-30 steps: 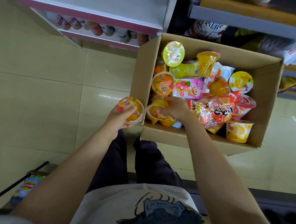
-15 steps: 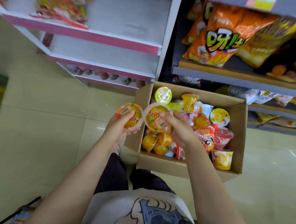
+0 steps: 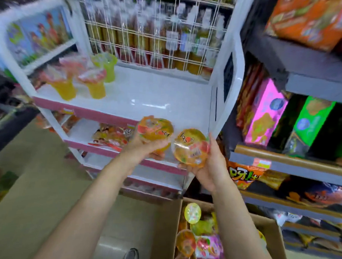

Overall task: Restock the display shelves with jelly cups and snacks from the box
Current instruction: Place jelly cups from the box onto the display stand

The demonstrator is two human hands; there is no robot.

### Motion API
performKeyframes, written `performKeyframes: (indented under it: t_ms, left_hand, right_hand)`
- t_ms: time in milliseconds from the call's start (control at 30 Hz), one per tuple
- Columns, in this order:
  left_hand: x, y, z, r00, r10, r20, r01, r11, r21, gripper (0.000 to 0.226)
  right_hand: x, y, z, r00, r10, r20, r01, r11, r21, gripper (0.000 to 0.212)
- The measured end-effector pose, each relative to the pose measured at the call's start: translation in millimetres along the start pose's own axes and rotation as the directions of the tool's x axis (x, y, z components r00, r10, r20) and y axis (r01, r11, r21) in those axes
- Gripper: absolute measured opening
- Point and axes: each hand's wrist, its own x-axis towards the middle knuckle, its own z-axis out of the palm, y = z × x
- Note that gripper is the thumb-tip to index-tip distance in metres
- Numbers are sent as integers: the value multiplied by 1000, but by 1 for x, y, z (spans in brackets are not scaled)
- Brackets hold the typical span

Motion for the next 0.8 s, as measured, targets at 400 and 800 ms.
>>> performKeyframes:
  t_ms: [400, 800]
  left_hand:
    - [123, 43, -31, 988, 115, 102, -136, 962, 236, 87]
    - [156, 38, -21, 970, 66, 235, -149, 921, 359, 90]
  right_hand:
    - [79, -46, 60, 949, -288, -125, 279, 956, -90, 53]
    - [116, -45, 71, 848, -500, -178, 285, 711, -643, 54]
